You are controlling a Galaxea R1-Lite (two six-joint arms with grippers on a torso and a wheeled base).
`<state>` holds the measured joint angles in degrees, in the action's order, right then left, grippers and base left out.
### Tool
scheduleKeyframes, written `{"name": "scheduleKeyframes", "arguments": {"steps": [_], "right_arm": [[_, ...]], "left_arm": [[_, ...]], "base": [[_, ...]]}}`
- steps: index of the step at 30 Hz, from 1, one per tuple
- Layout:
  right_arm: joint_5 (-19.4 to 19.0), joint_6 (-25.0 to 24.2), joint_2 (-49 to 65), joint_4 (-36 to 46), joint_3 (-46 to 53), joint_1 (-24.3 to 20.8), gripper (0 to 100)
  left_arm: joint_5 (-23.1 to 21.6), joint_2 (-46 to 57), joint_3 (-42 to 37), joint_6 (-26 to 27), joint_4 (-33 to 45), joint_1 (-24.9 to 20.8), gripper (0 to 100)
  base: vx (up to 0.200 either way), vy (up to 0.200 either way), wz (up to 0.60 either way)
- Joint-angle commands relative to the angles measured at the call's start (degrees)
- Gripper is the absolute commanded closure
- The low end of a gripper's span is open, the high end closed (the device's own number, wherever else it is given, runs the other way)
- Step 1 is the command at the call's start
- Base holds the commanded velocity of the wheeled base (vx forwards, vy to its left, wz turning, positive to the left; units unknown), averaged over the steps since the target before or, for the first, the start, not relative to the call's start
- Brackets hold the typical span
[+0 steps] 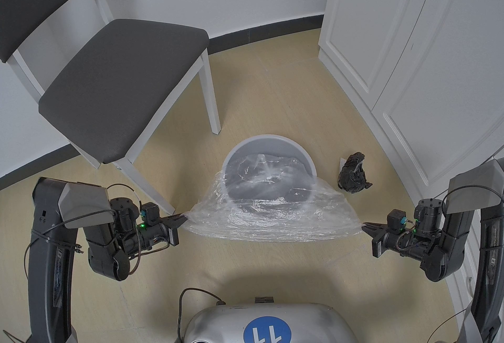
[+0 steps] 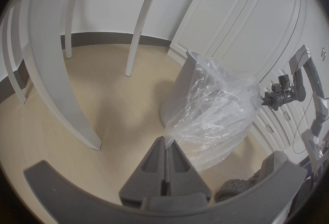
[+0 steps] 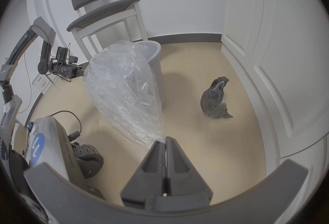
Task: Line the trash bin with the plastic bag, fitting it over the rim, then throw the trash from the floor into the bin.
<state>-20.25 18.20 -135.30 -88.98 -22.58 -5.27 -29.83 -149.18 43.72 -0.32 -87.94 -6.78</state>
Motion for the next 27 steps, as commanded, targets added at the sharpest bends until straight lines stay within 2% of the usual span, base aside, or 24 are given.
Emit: {"name": "scheduleKeyframes", "arguments": {"steps": [1,5,8,11,18,22,23,24,25,26,27], "right_arm": [[0.12,-0.18,-2.77,-1.02,-2.74,0.26,100],[0.47,-1.41,-2.95,-1.02,-4.76,0.26,100],[0.74,-4.49,-2.33,-1.02,-6.34,0.08,100],[1.18,-5.90,-1.63,-1.02,-7.13,-0.09,100],[0.74,-6.34,0.57,-1.02,-5.11,-0.53,100],[0.39,-6.16,1.71,-1.02,-3.53,-0.62,100],[-0.93,-5.98,2.15,-1.02,-2.56,-0.62,100],[-0.93,-5.98,2.15,-1.02,-2.56,-0.62,100],[-3.04,-5.63,2.41,-1.02,-1.59,-0.53,100],[-3.22,-5.63,2.41,-1.02,-1.51,-0.45,100],[-4.19,-5.10,2.24,-1.02,-0.98,-0.27,100]], "left_arm": [[0.56,-2.35,2.95,-0.30,-0.04,-0.08,100],[3.64,-2.44,5.33,-1.09,-0.04,-0.08,100],[7.95,-1.47,7.26,-3.90,-0.12,-0.60,100],[8.74,0.82,7.26,-5.92,-0.12,-0.60,100],[8.56,4.86,4.54,-6.27,-0.21,-0.52,100],[7.07,7.23,1.11,-6.10,-0.30,-0.25,100],[4.78,8.38,-0.74,-6.01,-0.30,-0.08,100],[4.78,8.38,-0.74,-6.01,-0.30,-0.08,100],[1.00,9.25,-3.02,-5.57,-0.30,0.36,100],[0.74,9.25,-3.20,-5.48,-0.30,0.45,100],[-2.43,9.43,-4.96,-3.90,-0.30,1.15,100]], "base": [[0.000,0.000,0.00],[0.000,0.000,0.00],[0.000,0.000,0.00],[0.000,0.000,0.00],[0.000,0.000,0.00],[0.000,0.000,0.00],[0.000,0.000,0.00],[0.000,0.000,0.00],[0.000,0.000,0.00],[0.000,0.000,0.00],[0.000,0.000,0.00]]}}
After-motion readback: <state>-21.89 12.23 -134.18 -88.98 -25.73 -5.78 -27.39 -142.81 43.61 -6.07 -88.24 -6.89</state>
